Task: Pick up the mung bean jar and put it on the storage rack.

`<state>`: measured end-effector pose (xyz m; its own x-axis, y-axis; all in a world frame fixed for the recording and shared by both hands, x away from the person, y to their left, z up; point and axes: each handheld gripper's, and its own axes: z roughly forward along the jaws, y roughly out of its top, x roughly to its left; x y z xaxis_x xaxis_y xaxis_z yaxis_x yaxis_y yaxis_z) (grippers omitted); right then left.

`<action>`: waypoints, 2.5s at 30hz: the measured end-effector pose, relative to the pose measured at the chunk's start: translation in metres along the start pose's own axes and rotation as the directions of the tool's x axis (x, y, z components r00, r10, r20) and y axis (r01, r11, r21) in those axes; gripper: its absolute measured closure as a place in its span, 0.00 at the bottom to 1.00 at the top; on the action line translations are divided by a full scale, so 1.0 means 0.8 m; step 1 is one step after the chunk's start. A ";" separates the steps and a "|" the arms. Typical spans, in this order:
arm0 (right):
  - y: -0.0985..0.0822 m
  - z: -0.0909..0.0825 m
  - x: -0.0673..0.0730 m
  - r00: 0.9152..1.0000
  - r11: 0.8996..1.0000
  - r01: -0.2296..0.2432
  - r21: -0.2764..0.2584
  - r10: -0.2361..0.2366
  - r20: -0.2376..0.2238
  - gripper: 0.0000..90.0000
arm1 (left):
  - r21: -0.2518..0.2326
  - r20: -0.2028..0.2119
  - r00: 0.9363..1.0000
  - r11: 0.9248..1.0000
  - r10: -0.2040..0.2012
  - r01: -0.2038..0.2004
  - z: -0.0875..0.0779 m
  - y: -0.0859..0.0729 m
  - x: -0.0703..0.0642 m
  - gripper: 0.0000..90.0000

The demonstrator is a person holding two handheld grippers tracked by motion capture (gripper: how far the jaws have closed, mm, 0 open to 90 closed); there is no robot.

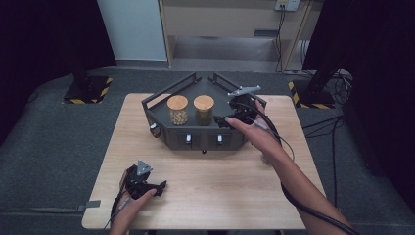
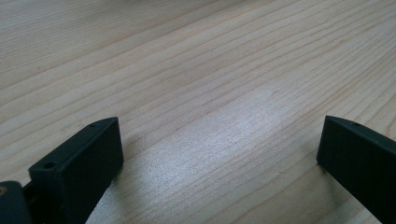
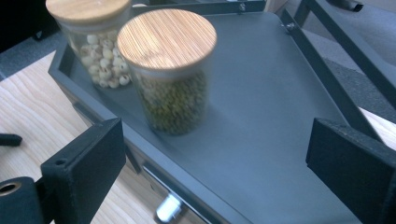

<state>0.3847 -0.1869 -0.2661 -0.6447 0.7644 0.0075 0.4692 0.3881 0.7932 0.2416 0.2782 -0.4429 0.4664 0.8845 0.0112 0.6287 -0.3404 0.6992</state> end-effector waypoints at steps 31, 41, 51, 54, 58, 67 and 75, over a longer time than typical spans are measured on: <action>-0.102 -0.096 -0.065 0.992 0.993 -0.118 -0.024 0.119 0.051 0.05 | 0.003 -0.001 1.000 1.000 0.002 -0.002 0.000 0.001 0.000 0.00; -0.122 -0.110 -0.079 0.987 0.988 -0.147 -0.037 0.149 0.058 0.05 | 0.003 -0.002 1.000 1.000 0.002 -0.002 0.000 0.001 0.000 0.00; -0.134 -0.112 -0.080 0.986 0.988 -0.152 -0.029 0.154 0.062 0.06 | 0.003 -0.002 1.000 1.000 0.002 -0.002 0.000 0.001 0.000 0.00; -0.138 -0.111 -0.080 0.986 0.988 -0.150 -0.025 0.152 0.067 0.06 | 0.003 -0.002 1.000 1.000 0.002 -0.002 0.000 0.001 0.000 0.00; -0.145 -0.111 -0.082 0.986 0.989 -0.146 -0.022 0.148 0.075 0.06 | 0.003 -0.002 1.000 1.000 0.002 -0.002 0.000 0.001 0.000 0.00; -0.157 -0.110 -0.084 0.984 0.990 -0.143 -0.006 0.142 0.104 0.05 | 0.003 -0.001 1.000 1.000 0.002 -0.002 0.000 0.001 0.000 0.00; -0.169 -0.109 -0.084 0.982 0.989 -0.146 -0.003 0.146 0.117 0.05 | 0.003 -0.001 1.000 1.000 0.002 -0.002 0.000 0.001 0.000 0.00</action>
<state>0.3118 -0.3358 -0.3210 -0.4941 0.8679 0.0515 0.5568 0.2704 0.7854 0.2418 0.2779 -0.4425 0.4666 0.8844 0.0135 0.6295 -0.3427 0.6973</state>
